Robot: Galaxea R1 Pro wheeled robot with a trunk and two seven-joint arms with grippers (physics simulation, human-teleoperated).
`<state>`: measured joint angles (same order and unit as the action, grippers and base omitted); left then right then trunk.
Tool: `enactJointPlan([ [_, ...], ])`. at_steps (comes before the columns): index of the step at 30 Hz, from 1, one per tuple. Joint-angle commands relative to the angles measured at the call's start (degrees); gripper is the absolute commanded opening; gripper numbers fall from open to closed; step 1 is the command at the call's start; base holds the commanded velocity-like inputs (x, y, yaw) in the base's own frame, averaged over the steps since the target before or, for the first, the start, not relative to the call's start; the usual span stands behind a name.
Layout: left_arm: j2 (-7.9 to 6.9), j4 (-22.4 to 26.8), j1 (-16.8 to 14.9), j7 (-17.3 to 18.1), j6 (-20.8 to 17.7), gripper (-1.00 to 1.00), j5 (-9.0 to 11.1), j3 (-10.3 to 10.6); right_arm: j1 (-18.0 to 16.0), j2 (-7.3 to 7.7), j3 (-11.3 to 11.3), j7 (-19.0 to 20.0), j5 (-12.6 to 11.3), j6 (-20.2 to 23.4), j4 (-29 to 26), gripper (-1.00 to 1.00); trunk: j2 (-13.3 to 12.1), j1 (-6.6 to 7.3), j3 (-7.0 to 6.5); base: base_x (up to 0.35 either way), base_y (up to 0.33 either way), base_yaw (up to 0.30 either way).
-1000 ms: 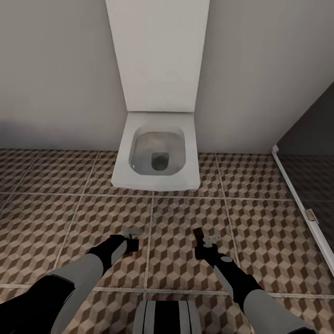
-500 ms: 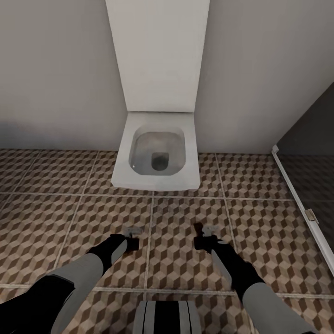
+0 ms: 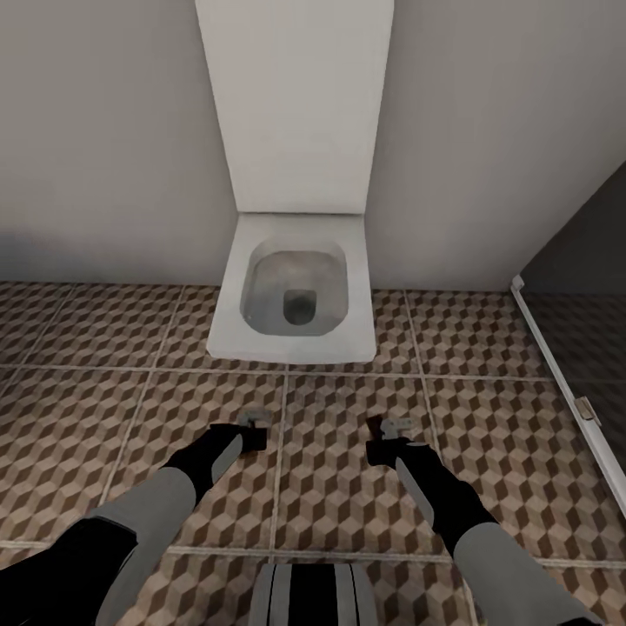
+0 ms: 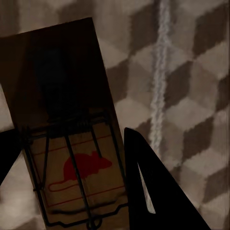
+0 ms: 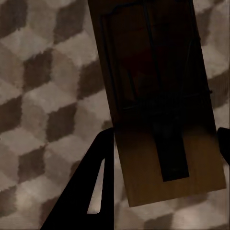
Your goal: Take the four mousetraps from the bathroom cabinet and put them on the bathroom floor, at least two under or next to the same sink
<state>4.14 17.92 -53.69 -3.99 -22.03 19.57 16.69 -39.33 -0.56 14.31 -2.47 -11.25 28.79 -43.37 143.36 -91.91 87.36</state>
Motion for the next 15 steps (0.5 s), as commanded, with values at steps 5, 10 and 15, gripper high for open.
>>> enactJointPlan([
  [5, -0.08, 0.40, -0.01, -0.23, -0.50, -1.00, 0.38, 0.37, -0.04, -0.03, 0.10, -0.02, -0.80, 0.29, 0.18, -1.00, 0.01, -0.02, 0.03, 0.310, 0.000, 0.000],
  [10, -0.10, 0.38, -0.01, -0.23, -0.50, -1.00, 0.37, 0.43, -0.05, -0.13, 0.10, 0.05, -0.95, 0.18, 0.29, -1.00, 0.01, -0.02, 0.03, 0.270, 0.000, 0.000],
  [15, -0.10, -0.71, -0.01, -0.23, -0.48, -1.00, 0.38, 0.55, -0.04, -0.14, 0.10, 0.12, -0.97, 0.07, 0.39, -1.00, 0.01, -0.02, 0.03, 0.062, 0.000, 0.000],
])
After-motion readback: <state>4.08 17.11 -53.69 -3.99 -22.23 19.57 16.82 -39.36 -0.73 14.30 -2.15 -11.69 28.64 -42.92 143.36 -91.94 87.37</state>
